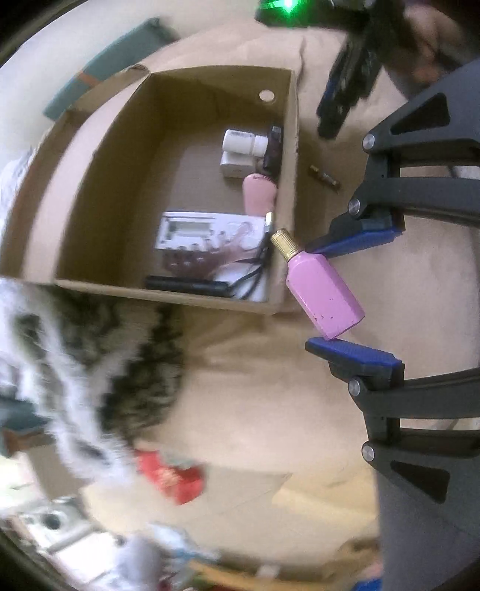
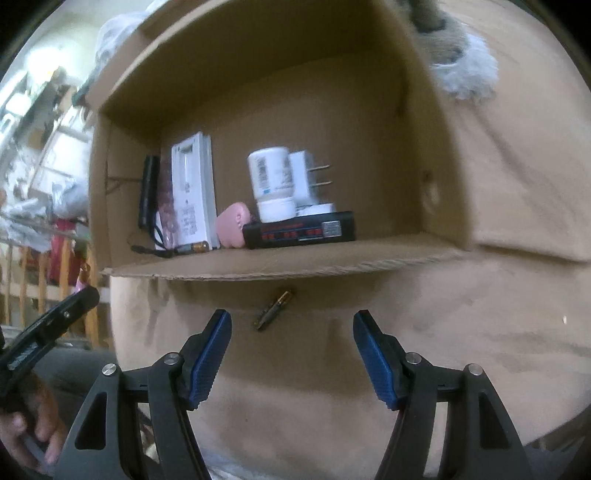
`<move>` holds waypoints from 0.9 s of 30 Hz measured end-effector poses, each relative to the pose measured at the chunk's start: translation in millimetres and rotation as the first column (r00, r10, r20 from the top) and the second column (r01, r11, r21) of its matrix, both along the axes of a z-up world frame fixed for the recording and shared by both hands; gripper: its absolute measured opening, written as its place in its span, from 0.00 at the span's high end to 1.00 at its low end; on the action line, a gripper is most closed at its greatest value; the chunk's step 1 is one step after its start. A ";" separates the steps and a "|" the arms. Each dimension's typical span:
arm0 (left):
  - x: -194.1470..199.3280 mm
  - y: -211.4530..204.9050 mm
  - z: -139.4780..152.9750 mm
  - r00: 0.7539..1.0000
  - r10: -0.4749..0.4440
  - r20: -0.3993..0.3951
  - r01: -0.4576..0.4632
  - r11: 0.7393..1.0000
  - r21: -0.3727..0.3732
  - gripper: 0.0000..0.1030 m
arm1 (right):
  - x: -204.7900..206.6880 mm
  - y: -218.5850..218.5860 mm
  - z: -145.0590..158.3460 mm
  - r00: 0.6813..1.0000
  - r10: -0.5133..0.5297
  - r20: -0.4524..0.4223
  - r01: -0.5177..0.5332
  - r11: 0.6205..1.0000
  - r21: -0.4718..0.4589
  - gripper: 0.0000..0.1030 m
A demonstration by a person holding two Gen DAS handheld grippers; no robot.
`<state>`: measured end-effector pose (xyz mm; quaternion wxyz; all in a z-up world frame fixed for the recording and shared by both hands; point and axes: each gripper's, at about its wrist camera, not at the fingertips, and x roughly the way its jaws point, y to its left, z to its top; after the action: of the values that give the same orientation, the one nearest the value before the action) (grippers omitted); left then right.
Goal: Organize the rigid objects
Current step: 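Grasp the black AA battery with the right tool while the left tool holds the pink tube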
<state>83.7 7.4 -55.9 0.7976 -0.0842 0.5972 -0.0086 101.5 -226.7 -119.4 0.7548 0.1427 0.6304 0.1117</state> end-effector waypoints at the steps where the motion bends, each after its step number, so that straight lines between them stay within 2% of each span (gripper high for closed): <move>1: -0.3 0.4 0.7 1.000 0.003 0.000 -0.003 1.000 -0.013 0.61 | 2.3 5.5 -3.8 1.000 0.018 -0.005 -0.018 1.000 -0.015 0.30; 5: -1.3 -2.0 9.4 0.999 -0.004 0.037 0.004 1.000 -0.009 0.60 | 10.4 31.5 -21.5 0.995 0.098 -0.029 -0.099 0.993 -0.066 0.30; 9: 2.2 1.7 6.8 1.000 0.010 0.012 -0.010 0.999 -0.043 0.60 | 9.4 55.9 -39.1 0.990 0.131 -0.056 -0.135 0.987 -0.083 0.30; 13: 4.9 2.1 4.4 1.000 0.015 0.006 -0.015 0.998 -0.054 0.60 | 6.4 71.2 -42.8 0.992 0.126 -0.005 -0.124 0.976 -0.179 0.30; 15: 5.4 0.4 4.0 1.000 0.010 0.006 -0.009 0.998 -0.054 0.60 | 3.7 76.3 -42.2 0.991 0.134 0.019 -0.127 0.967 -0.220 0.41; 17: 5.7 -2.0 3.1 1.000 0.003 0.005 -0.003 0.999 -0.048 0.60 | 1.5 79.2 -39.8 0.988 0.151 0.036 -0.137 0.956 -0.260 0.61; 18: 5.8 -3.2 2.4 1.000 -0.001 0.004 0.001 0.999 -0.045 0.60 | 0.8 78.5 -38.3 0.988 0.152 0.038 -0.138 0.956 -0.260 0.66; 20: 6.3 -5.5 0.9 1.000 -0.005 0.001 0.005 0.999 -0.038 0.60 | 0.9 75.0 -36.9 0.989 0.147 0.037 -0.132 0.957 -0.258 0.82; 22: 7.0 -7.6 -1.1 1.000 -0.009 -0.002 0.009 1.000 -0.027 0.60 | 0.2 70.7 -36.9 0.990 0.139 0.035 -0.126 0.957 -0.262 0.89; 27: 7.8 -7.8 -5.1 1.000 -0.009 0.005 0.009 1.000 0.013 0.60 | 3.9 61.8 -33.8 0.992 0.123 0.028 -0.115 0.971 -0.208 0.89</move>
<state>91.6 -0.4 -61.0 0.7995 -0.0760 0.5958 -0.0086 105.4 -164.9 -153.2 0.7700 0.0235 0.6307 0.0940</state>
